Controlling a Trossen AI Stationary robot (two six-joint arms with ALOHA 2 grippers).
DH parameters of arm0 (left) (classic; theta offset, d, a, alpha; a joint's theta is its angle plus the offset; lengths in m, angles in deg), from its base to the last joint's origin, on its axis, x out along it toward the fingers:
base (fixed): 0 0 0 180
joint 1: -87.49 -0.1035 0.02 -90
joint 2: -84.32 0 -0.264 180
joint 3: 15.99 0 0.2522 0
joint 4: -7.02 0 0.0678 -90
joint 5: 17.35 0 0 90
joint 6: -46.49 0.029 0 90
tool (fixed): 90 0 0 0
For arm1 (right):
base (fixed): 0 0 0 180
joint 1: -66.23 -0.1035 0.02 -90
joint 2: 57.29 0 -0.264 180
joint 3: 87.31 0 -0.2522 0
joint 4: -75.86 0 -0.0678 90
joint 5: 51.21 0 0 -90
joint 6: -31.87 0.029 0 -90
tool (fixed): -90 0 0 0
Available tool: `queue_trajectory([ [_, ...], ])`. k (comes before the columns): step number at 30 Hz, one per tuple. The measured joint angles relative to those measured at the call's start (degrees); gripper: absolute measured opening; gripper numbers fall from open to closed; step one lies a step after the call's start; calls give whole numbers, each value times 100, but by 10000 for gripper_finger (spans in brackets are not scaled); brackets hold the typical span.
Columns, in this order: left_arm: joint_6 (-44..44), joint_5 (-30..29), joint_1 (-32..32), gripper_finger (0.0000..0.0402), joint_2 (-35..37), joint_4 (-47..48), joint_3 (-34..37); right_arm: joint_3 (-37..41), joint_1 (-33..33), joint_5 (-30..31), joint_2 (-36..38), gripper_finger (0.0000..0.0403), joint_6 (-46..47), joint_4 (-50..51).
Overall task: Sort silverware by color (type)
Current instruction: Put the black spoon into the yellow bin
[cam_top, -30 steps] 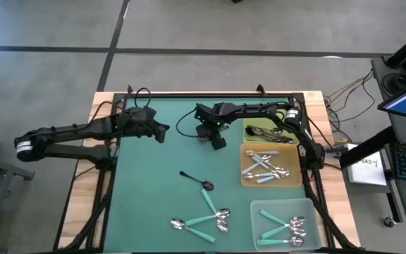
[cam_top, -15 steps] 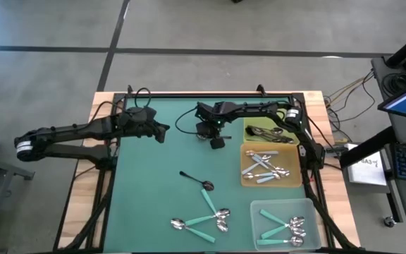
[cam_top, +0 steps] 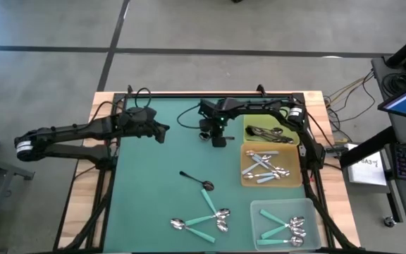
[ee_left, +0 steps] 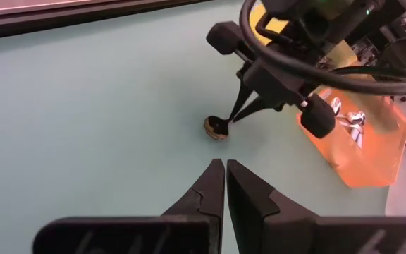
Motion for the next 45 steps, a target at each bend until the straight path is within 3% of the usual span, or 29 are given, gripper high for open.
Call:
queue_trajectory([
  [5,0,2,0,0,0,11,0,39,8,-66,-85,25,309,51],
  [14,0,16,0,0,0,14,0,48,5,19,-105,107,87,148],
  [19,0,20,0,0,0,13,0,47,-1,219,-103,128,80,285],
  [24,-1,18,2,0,0,15,0,210,37,391,-147,109,74,346],
  [31,-2,17,28,0,0,16,0,309,45,472,-561,19,345,373],
  [37,-2,15,28,0,0,17,0,314,32,469,-576,11,388,376],
  [45,90,11,28,0,0,33,0,290,205,491,151,10,531,530],
])
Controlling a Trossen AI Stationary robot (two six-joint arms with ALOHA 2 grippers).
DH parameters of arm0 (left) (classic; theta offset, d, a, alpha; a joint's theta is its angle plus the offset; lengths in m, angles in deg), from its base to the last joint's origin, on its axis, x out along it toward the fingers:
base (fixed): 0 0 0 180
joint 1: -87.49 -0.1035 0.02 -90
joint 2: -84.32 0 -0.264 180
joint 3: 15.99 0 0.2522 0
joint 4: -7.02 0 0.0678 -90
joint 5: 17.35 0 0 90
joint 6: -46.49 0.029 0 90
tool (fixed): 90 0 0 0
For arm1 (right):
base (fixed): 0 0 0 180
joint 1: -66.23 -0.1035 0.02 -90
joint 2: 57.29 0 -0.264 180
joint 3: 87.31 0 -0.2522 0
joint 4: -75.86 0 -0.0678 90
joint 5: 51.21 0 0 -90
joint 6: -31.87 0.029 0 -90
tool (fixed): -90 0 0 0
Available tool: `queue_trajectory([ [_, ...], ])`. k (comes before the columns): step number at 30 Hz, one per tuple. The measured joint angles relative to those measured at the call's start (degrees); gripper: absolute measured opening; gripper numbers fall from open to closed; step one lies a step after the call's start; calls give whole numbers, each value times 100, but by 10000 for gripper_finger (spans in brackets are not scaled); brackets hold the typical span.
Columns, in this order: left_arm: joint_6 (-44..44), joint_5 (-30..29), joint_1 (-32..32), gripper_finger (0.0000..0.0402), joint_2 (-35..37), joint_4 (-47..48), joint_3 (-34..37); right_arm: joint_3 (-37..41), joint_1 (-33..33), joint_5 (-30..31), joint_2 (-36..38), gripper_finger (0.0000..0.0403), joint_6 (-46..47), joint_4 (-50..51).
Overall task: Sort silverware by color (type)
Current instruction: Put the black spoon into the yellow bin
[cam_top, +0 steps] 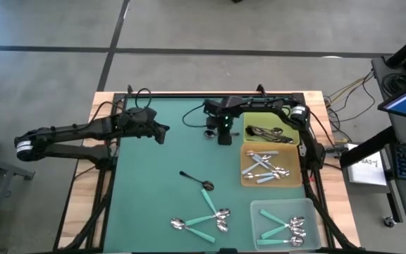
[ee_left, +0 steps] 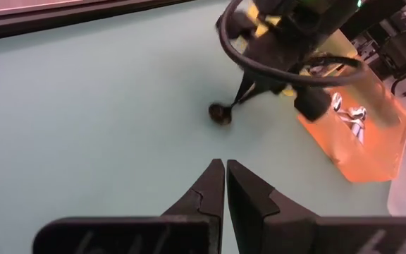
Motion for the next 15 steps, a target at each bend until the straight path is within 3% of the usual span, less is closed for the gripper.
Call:
queue_trajectory([
  [15,168,-20,0,0,0,39,0,140,1089,106,1788,9,503,1479],
])
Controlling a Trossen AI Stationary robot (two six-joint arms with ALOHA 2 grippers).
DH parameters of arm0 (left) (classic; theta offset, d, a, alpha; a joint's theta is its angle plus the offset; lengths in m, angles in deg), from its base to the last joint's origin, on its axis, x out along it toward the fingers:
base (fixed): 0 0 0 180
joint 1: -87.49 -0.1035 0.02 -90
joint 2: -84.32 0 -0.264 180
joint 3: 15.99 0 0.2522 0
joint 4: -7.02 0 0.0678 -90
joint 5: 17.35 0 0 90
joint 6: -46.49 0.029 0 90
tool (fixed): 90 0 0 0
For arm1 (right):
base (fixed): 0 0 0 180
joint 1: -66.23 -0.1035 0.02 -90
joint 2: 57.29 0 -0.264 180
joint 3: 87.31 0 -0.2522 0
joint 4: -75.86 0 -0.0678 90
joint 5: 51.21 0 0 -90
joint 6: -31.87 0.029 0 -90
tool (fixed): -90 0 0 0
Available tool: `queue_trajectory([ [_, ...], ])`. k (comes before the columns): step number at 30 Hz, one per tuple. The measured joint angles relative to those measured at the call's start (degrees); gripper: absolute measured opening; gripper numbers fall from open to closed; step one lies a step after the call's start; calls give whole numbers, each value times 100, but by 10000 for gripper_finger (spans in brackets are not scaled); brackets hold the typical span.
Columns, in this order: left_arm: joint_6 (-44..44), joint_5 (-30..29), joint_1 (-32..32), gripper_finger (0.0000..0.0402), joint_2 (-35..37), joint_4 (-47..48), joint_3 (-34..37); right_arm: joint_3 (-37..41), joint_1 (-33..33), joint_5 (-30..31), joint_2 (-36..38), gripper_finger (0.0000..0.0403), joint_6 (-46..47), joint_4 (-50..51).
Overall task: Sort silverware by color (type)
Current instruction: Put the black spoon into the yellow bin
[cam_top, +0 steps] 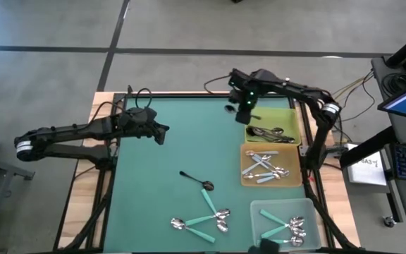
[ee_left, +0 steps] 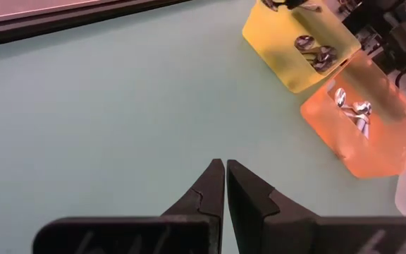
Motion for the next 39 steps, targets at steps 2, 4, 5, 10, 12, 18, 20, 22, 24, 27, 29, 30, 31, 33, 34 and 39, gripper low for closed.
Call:
queue_trajectory([
  [2,23,-2,0,0,0,-3,0,205,142,166,171,9,95,167],
  [4,53,-2,0,0,0,-4,0,453,288,183,398,9,119,132],
  [5,61,-2,0,0,0,-4,0,611,358,168,530,9,119,166],
  [10,63,-2,0,0,0,-4,0,1680,710,219,1073,9,133,343],
  [12,68,-2,0,0,0,-4,0,2131,794,178,1318,9,193,283],
  [18,332,-2,0,0,0,-6,0,3038,847,187,1815,29,1159,-107],
  [20,431,0,0,0,0,-10,0,3149,840,167,1957,45,1437,-123],
  [22,505,68,1,0,0,-9,0,3232,836,184,2065,63,1586,-137],
  [24,641,394,2,0,-32,-13,0,3261,809,207,2217,82,1693,-238],
  [27,942,1104,17,0,-215,-1,0,3261,767,210,2402,105,1769,-470],
  [29,1093,1618,71,0,-435,-4,0,3261,729,217,2496,115,1828,-733],
  [30,1166,1855,115,0,-575,-4,0,3253,707,226,2549,117,1828,-849],
  [31,1239,2099,176,0,-731,-5,0,3231,666,226,2578,119,1834,-957],
  [33,1481,2445,336,0,-1067,-10,0,3163,557,223,2595,119,1834,-1185],
  [34,1642,2578,440,0,-1246,-8,0,3130,487,223,2590,117,1834,-1249],
  [39,2584,2910,1110,0,-2071,-8,-18,2969,-75,222,2546,104,1831,-1347],
])
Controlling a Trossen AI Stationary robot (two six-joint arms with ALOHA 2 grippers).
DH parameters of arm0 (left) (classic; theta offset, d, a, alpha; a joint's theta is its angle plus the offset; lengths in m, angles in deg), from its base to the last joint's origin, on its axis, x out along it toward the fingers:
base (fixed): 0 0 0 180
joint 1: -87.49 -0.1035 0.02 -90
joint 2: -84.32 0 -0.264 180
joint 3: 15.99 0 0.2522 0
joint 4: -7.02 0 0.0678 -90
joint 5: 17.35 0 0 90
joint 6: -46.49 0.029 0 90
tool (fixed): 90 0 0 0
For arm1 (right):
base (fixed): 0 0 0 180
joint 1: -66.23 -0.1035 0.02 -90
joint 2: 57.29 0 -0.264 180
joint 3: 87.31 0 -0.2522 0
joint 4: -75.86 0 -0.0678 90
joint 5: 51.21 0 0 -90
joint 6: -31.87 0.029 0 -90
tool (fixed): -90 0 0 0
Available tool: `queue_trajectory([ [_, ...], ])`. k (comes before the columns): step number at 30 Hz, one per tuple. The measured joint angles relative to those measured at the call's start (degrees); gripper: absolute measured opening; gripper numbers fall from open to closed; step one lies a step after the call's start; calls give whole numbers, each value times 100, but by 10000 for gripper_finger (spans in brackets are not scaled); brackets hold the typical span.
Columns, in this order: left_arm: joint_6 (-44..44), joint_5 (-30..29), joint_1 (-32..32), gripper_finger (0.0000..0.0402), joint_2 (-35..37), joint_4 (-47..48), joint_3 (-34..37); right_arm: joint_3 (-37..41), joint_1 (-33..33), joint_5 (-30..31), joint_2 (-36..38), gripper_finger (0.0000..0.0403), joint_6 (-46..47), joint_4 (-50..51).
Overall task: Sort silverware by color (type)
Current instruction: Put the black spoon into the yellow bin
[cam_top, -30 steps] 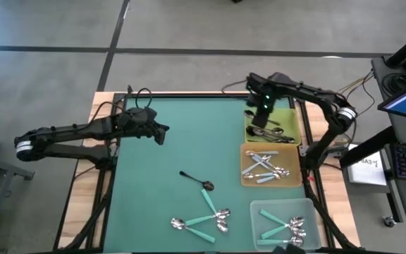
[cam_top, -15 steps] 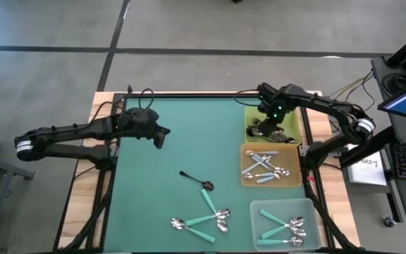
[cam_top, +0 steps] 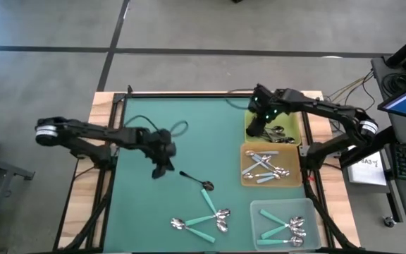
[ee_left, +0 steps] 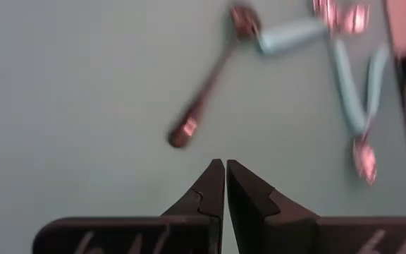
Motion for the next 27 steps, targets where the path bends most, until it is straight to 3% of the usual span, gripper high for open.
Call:
queue_trajectory([
  [4,423,-251,607,0,-566,-7,-243,7,-720,9,0,97,284,20],
  [13,737,-2032,1632,0,-1853,62,-1493,17,-2437,687,0,98,682,70],
  [20,-52,-2098,1713,42,-2908,774,-2732,40,-3049,823,0,133,1034,78],
  [27,208,-2103,1833,112,-3690,1650,-3484,52,-3196,1149,0,157,1307,112],
])
